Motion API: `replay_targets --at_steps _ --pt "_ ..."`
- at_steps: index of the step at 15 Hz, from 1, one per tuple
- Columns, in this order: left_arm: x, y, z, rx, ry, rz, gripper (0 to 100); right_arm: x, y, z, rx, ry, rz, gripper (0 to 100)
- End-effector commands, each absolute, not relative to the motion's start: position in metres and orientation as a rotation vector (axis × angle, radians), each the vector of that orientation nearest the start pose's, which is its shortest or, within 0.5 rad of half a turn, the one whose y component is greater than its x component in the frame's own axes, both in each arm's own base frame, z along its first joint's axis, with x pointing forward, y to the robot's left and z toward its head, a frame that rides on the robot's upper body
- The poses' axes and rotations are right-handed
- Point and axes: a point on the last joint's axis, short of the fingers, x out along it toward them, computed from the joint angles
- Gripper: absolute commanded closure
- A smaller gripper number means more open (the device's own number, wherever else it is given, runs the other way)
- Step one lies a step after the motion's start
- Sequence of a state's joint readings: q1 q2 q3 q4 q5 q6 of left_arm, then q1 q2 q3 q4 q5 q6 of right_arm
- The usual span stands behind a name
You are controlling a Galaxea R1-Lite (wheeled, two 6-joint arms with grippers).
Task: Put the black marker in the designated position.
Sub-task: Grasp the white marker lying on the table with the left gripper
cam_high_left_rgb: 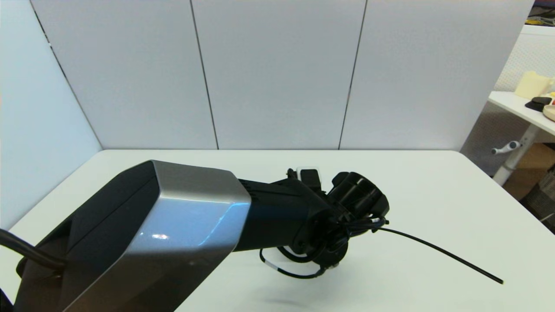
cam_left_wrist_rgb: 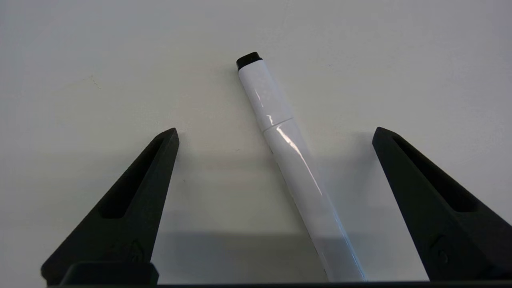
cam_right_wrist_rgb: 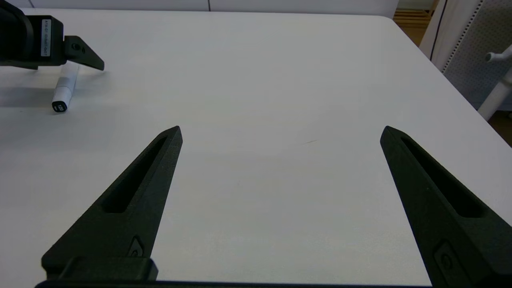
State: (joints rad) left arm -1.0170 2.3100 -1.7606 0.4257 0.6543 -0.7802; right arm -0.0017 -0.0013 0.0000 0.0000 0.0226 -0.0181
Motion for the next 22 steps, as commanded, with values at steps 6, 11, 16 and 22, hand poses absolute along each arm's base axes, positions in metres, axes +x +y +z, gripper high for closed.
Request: replay_targets --at_steps 6,11,16,22 --pt "0.2458 -0.3713 0.1145 -0.019 0.715 -0.054 0 -0.0228 0.0006 0.0755 -0.018 0.0 0.021 0" --pt "0.2457 -0.3712 0.1144 -0.018 0.715 -0.052 0 -0.0228 0.0006 0.0755 -0.018 0.0 0.021 0" --pt "0.2457 -0.3712 0.1144 -0.018 0.715 -0.052 100 -0.0228 0.0006 0.0755 -0.018 0.0 0.021 0" --pt "0.2459 -0.3712 0.1146 -0.017 0.709 -0.047 100 -0.0228 0.0006 0.0755 -0.018 0.0 0.021 0"
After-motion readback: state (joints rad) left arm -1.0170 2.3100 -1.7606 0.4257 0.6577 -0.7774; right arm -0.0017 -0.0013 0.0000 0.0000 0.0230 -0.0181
